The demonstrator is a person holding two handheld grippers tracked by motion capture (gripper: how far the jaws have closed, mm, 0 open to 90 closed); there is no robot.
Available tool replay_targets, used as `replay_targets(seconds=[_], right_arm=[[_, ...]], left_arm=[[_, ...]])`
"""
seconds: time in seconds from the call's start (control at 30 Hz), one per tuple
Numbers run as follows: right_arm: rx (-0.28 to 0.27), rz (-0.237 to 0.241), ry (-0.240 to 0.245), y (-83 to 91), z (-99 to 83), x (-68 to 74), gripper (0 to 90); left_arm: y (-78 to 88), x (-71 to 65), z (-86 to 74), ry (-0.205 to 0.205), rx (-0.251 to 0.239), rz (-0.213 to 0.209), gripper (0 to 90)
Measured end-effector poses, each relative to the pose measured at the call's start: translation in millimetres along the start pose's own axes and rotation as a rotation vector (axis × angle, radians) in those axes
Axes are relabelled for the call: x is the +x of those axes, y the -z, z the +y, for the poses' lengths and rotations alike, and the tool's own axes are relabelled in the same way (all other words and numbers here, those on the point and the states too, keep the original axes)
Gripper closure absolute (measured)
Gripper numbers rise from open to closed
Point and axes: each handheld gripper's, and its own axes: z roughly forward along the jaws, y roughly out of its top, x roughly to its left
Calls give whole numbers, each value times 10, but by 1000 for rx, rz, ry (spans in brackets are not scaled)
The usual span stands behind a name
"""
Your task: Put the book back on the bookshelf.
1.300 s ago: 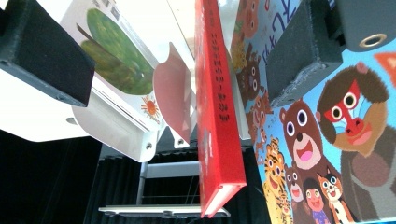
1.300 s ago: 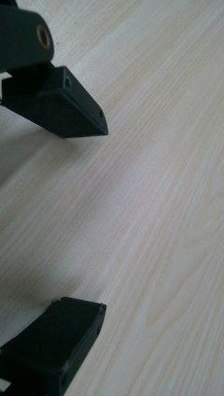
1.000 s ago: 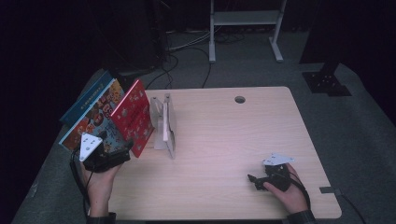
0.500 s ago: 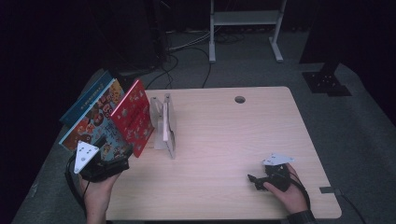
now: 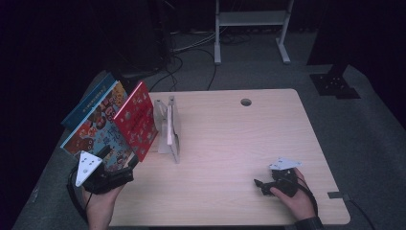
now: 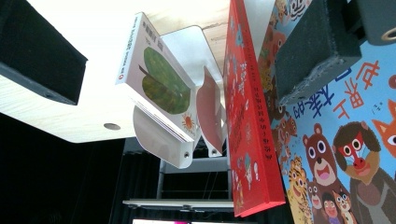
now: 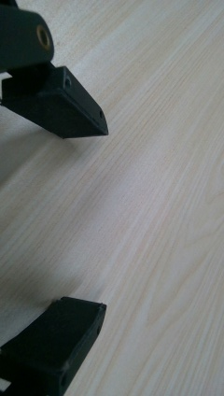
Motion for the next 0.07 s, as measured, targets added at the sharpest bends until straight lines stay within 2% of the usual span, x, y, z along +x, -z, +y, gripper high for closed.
replay_targets(seconds=[0.07], right_arm=[[-2,-2,-2,3,-4,0,117]], left_arm=[[-11,0,1,-4,1,0,16]])
